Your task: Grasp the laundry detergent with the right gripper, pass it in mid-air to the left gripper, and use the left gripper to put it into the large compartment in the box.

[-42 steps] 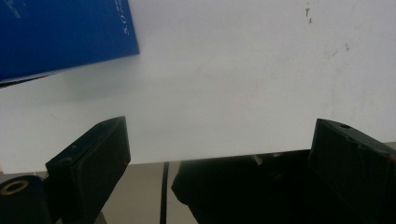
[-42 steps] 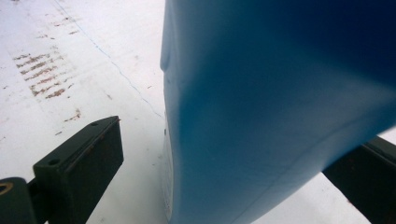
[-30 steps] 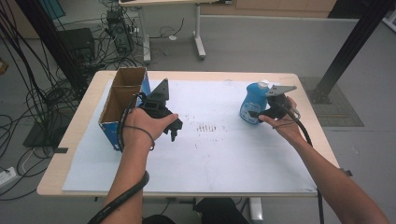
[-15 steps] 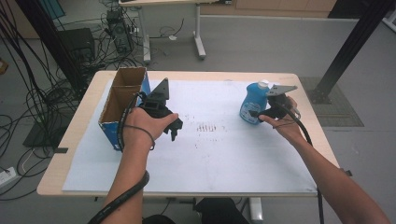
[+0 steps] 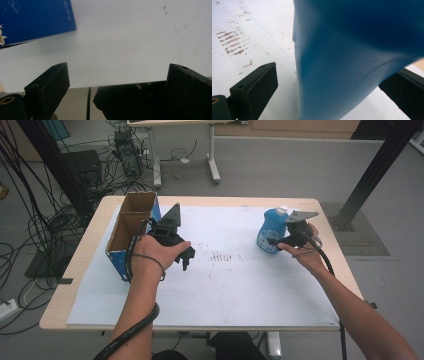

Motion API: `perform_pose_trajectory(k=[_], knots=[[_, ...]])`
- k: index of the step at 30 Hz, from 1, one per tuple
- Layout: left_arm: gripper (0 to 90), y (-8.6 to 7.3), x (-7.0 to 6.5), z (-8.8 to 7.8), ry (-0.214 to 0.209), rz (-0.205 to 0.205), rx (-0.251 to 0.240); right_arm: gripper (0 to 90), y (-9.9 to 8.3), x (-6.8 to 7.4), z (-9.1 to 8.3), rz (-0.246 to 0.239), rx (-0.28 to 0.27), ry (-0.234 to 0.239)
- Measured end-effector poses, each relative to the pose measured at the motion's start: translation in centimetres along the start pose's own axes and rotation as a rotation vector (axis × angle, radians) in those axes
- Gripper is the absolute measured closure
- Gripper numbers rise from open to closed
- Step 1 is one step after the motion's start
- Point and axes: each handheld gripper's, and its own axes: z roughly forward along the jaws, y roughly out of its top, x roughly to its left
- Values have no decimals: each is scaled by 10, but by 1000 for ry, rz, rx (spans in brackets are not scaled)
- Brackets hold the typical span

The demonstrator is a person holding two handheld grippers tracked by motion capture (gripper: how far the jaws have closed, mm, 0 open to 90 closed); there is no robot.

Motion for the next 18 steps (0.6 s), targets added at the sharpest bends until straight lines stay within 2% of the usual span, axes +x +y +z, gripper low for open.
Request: perform_pose_trajectory(k=[18], knots=[[57,1,-2,0,3,6,4,23,0,0,1,-10,2,-1]])
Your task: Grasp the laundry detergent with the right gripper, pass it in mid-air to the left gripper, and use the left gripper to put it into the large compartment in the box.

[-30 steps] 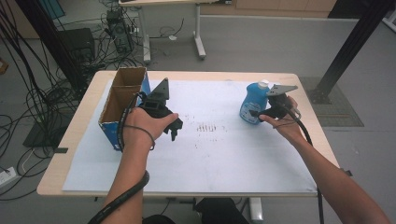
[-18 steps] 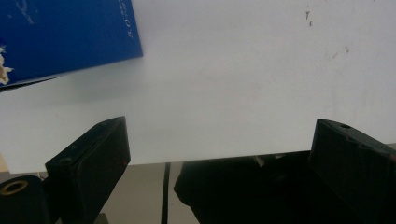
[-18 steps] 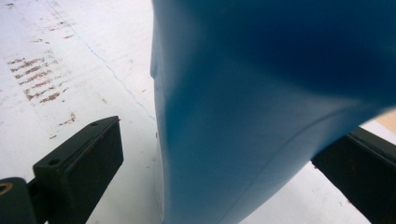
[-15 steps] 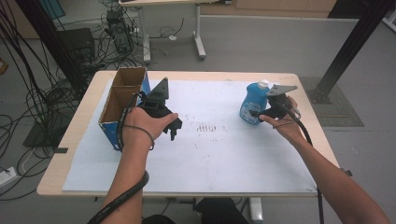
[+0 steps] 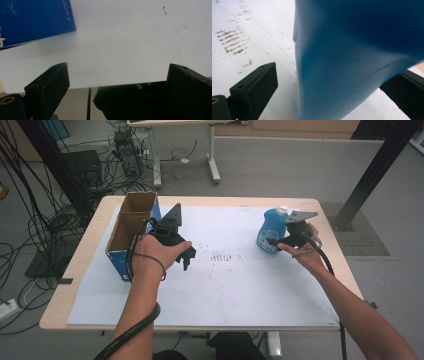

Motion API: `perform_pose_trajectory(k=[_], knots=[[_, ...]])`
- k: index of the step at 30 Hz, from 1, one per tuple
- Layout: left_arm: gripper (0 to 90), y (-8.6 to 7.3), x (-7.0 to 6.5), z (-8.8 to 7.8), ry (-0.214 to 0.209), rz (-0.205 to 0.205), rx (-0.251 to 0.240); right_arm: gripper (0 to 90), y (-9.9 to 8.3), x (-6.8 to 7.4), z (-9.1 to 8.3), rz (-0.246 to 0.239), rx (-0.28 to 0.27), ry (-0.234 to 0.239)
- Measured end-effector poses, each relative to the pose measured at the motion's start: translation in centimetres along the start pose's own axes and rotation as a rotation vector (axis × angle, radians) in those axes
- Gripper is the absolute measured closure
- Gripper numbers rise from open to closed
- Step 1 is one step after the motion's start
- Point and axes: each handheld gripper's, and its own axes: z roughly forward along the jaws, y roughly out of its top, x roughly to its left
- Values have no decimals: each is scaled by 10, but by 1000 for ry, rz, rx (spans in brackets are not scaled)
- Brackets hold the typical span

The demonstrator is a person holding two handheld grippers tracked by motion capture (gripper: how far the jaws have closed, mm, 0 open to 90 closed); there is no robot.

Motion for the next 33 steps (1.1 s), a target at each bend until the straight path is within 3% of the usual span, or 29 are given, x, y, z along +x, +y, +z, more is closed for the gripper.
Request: perform_pose_trajectory(k=[33], knots=[[57,3,-4,-3,7,5,0,23,1,0,0,-7,-5,-2]])
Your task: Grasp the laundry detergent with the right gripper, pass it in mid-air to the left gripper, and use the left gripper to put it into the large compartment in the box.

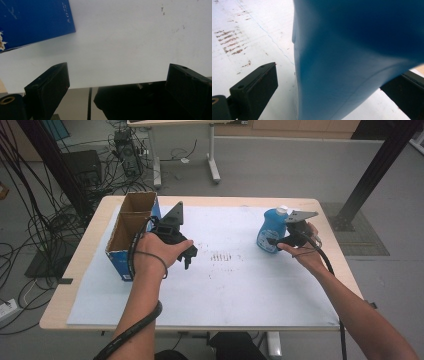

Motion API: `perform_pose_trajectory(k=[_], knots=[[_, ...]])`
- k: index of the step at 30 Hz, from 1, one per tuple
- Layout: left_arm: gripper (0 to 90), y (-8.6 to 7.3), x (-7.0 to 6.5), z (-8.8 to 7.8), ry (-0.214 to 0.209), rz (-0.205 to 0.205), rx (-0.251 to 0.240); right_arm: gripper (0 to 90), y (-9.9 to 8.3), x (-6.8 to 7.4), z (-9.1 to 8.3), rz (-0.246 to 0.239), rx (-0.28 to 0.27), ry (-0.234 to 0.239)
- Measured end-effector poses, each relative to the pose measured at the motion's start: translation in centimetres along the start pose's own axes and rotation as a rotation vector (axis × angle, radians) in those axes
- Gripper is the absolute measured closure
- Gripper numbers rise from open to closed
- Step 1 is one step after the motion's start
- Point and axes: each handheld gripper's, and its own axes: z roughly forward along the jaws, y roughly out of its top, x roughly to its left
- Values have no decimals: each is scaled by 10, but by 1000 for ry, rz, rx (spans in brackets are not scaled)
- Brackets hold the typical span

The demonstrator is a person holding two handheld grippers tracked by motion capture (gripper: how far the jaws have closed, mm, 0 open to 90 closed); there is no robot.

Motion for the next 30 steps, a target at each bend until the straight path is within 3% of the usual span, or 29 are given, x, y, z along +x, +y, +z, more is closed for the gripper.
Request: perform_pose_trajectory(k=[30], knots=[[57,0,0,2,9,3,6,79,1,3,3,4,-4,4]])
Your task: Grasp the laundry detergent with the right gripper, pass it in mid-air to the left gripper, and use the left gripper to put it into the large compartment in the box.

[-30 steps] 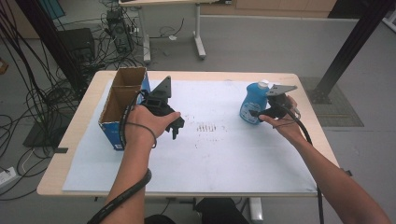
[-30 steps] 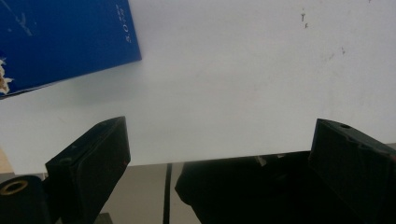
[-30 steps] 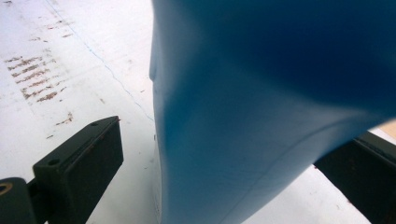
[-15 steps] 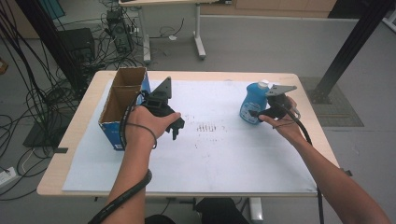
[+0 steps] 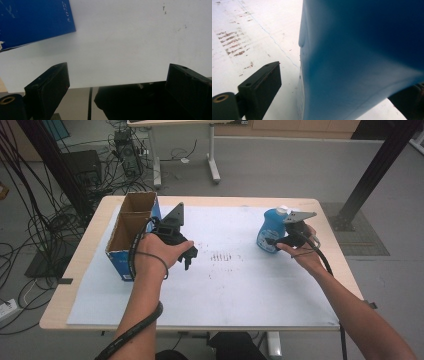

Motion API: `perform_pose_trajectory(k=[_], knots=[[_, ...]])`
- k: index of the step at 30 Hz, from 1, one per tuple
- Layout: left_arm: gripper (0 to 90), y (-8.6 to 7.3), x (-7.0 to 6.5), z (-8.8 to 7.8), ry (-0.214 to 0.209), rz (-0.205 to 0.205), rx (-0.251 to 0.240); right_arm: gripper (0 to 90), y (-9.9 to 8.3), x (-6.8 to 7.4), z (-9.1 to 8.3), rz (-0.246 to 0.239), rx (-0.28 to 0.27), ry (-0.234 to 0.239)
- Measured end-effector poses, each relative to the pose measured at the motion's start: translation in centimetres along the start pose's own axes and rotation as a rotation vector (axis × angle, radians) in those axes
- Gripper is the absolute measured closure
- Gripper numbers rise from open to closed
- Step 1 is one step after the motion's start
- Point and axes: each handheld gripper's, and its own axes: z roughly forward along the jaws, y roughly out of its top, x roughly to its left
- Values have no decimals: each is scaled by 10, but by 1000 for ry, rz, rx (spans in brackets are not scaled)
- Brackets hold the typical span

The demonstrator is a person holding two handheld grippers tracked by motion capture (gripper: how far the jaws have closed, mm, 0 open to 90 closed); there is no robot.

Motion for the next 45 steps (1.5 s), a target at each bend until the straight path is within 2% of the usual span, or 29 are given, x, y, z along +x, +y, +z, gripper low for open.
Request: perform_pose_trajectory(k=[14,27,45], knots=[[57,1,-1,2,3,4,8,221,-1,0,6,10,-16,6],[58,3,-1,6,0,4,13,353,-1,0,9,-8,-18,16],[58,3,-3,4,0,7,9,399,-3,-5,8,48,-46,56]])
